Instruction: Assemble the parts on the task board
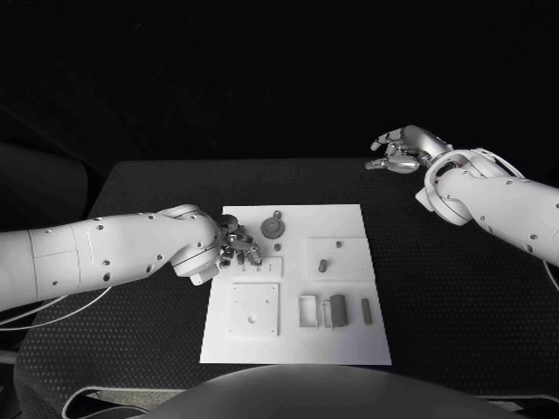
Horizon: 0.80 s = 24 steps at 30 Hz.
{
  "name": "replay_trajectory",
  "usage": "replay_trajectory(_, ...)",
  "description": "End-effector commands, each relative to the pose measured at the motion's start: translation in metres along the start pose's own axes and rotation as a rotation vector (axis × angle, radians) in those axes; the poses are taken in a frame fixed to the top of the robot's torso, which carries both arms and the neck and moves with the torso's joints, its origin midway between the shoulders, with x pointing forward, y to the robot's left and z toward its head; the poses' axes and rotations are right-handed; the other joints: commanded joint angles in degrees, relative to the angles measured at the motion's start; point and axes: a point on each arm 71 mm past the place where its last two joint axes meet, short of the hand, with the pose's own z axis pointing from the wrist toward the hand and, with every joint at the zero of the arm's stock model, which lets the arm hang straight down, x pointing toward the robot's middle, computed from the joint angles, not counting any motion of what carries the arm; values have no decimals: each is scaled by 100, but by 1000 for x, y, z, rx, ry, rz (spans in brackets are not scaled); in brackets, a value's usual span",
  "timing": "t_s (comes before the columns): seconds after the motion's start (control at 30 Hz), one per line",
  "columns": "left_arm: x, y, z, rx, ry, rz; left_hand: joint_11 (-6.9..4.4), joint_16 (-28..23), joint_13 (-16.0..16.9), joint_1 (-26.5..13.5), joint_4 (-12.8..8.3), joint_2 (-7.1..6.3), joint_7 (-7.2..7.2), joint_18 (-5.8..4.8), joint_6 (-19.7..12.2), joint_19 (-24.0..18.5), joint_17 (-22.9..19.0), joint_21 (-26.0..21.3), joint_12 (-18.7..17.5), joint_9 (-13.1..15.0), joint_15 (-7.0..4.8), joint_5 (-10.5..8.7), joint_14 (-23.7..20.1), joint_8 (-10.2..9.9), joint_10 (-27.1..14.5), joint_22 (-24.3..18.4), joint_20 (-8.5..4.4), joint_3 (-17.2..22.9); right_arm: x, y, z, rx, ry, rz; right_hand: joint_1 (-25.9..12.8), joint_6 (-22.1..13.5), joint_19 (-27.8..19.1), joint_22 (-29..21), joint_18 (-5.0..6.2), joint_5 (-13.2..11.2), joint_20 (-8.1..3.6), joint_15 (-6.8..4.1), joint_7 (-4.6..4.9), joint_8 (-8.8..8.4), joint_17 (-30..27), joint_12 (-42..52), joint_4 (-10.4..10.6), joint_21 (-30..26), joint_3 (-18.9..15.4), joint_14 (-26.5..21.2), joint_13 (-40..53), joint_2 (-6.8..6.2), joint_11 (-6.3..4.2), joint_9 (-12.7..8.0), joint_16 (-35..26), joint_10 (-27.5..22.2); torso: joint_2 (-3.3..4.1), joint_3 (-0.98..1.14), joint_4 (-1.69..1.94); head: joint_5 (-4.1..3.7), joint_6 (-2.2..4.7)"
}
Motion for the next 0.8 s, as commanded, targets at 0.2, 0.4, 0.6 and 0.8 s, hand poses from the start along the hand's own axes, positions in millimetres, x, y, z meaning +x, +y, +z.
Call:
replay_trajectory(0.2,4,-6,1,16,26,32,-370,73,19,-15,68,111,-177,87,515,156,-24,83,40,943,-271,-47,182,470,459,139,-168,183,4,7,1,-17,26,10,43,-157,-31,-9,262,15,8,-8,195,6,-10,-34,4,-30,-38,-48,-13,28,1,-6,-28,-42,-2,7,-5,-14,0)
replay_trajectory(0.4,4,-7,1,15,29,54,-373,103,25,3,45,172,-179,95,511,141,-43,119,48,956,-274,-139,171,464,456,136,-169,193,5,9,1,-22,31,12,31,-158,-34,-11,262,14,13,-7,196,6,-14,-35,14,-34,-45,-50,-21,35,2,-9,-31,-45,-2,9,-3,-13,0)
replay_trajectory(0.6,4,-7,4,7,37,68,-372,143,35,-28,51,201,-188,89,537,140,-52,160,70,972,-272,-162,175,475,477,138,-156,176,6,10,2,-23,34,13,25,-160,-36,-12,262,14,15,-7,197,6,-15,-35,17,-36,-50,-52,-26,36,3,-10,-32,-47,-5,9,0,-11,0)
replay_trajectory(0.8,4,-4,7,0,27,77,-371,171,41,-47,56,240,-195,91,549,138,-60,187,82,983,-272,-173,174,479,486,136,-153,176,6,11,2,-24,39,14,8,-163,-38,-14,262,14,20,-5,198,5,-19,-34,31,-40,-58,-54,-34,42,4,-14,-33,-49,1,0,-3,4,0)
